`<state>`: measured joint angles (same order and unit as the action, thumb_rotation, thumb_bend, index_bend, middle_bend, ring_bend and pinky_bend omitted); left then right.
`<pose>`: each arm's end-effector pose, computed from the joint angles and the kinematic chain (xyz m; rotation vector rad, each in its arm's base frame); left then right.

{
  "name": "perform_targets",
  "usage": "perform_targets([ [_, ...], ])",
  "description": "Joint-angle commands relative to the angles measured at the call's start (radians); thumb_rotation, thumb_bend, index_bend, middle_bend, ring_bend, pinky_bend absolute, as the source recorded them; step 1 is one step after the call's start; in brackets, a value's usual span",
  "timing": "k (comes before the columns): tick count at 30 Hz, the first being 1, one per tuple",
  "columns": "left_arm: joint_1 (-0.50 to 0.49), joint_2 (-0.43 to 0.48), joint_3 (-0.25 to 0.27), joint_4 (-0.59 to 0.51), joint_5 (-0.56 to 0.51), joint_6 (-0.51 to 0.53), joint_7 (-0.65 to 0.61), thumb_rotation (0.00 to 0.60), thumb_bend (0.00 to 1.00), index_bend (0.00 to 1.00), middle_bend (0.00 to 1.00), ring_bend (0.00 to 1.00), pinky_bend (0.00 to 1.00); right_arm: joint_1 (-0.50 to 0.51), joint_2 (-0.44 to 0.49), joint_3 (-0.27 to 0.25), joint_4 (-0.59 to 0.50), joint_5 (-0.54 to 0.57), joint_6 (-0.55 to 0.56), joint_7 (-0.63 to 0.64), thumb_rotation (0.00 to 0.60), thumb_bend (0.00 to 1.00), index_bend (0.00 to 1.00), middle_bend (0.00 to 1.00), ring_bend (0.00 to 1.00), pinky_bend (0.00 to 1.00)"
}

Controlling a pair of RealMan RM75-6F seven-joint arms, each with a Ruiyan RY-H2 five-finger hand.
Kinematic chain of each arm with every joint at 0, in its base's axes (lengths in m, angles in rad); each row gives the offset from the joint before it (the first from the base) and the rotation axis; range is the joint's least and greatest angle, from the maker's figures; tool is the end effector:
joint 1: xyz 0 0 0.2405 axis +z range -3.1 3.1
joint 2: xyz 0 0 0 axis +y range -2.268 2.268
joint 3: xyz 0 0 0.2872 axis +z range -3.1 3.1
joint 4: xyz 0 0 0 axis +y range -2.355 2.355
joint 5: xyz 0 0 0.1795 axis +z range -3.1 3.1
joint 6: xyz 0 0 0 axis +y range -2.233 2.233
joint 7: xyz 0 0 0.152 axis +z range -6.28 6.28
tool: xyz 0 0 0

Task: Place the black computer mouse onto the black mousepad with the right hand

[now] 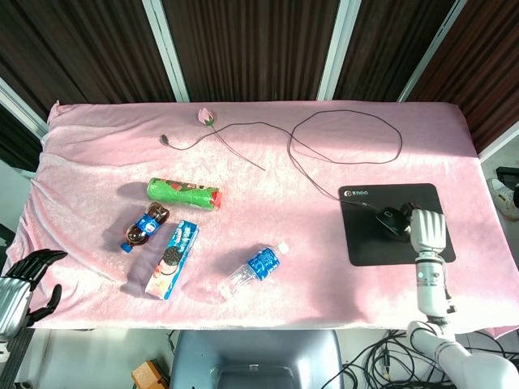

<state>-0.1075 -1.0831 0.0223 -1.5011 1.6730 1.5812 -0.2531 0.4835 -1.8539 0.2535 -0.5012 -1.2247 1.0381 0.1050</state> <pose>-0.3185 0.1824 0.2129 -1.5066 -0.9045 -1.0985 -0.3759 -0.3559 0.0427 1.2639 -0.9326 0.7079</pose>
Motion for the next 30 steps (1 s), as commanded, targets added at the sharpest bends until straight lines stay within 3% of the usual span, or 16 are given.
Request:
perform_targets([
  [1,0.0,0.001,-0.001,-0.001,-0.003,-0.002,-0.001,0.6,0.51,0.23,0.24,0.18,0.28,-0.005,-0.01,-0.011,0.03,-0.007,-0.021,0.045,0.6,0.35,0.62,0.54,0.55,0.72],
  [4,0.001,0.002,-0.001,-0.002,-0.004,0.0,-0.002,0.6,0.51,0.23,0.24,0.18,0.28,-0.016,-0.005,-0.023,0.023,-0.032,0.007,0.1,0.6,0.35,0.53,0.42,0.4,0.57],
  [7,0.003,0.002,-0.001,-0.002,-0.004,0.002,0.0,0.6,0.51,0.23,0.24,0.18,0.28,-0.03,0.018,-0.039,-0.008,-0.06,0.04,0.145,0.6,0.35,0.33,0.23,0.17,0.32],
  [10,0.004,0.001,0.0,-0.003,-0.002,0.004,0.004,0.6,0.51,0.23,0.24,0.18,0.28,-0.06,0.068,-0.057,-0.082,-0.089,0.091,0.179,0.6,0.35,0.15,0.07,0.03,0.16],
  [14,0.005,0.0,0.001,-0.005,0.001,0.004,0.011,0.6,0.51,0.23,0.24,0.18,0.28,-0.116,0.181,-0.073,-0.263,-0.106,0.154,0.165,0.6,0.34,0.02,0.0,0.0,0.1],
  [19,0.004,-0.002,0.002,-0.008,0.001,0.0,0.023,0.6,0.51,0.23,0.24,0.18,0.28,-0.206,0.355,-0.077,-0.577,-0.115,0.262,0.156,0.6,0.34,0.01,0.0,0.0,0.09],
  [24,0.004,-0.006,0.0,-0.011,0.001,0.0,0.041,0.6,0.51,0.23,0.24,0.18,0.28,-0.34,0.525,-0.129,-0.905,-0.171,0.451,0.053,0.6,0.34,0.01,0.0,0.0,0.09],
  [28,0.005,-0.009,0.0,-0.012,0.002,0.003,0.048,0.6,0.51,0.23,0.24,0.18,0.28,-0.375,0.558,-0.151,-0.98,-0.181,0.495,-0.019,0.6,0.34,0.02,0.0,0.0,0.09],
  [30,0.006,-0.012,0.0,-0.012,0.006,0.006,0.057,0.6,0.51,0.23,0.24,0.18,0.28,-0.426,0.587,-0.181,-1.061,-0.185,0.554,-0.133,0.6,0.34,0.02,0.0,0.0,0.09],
])
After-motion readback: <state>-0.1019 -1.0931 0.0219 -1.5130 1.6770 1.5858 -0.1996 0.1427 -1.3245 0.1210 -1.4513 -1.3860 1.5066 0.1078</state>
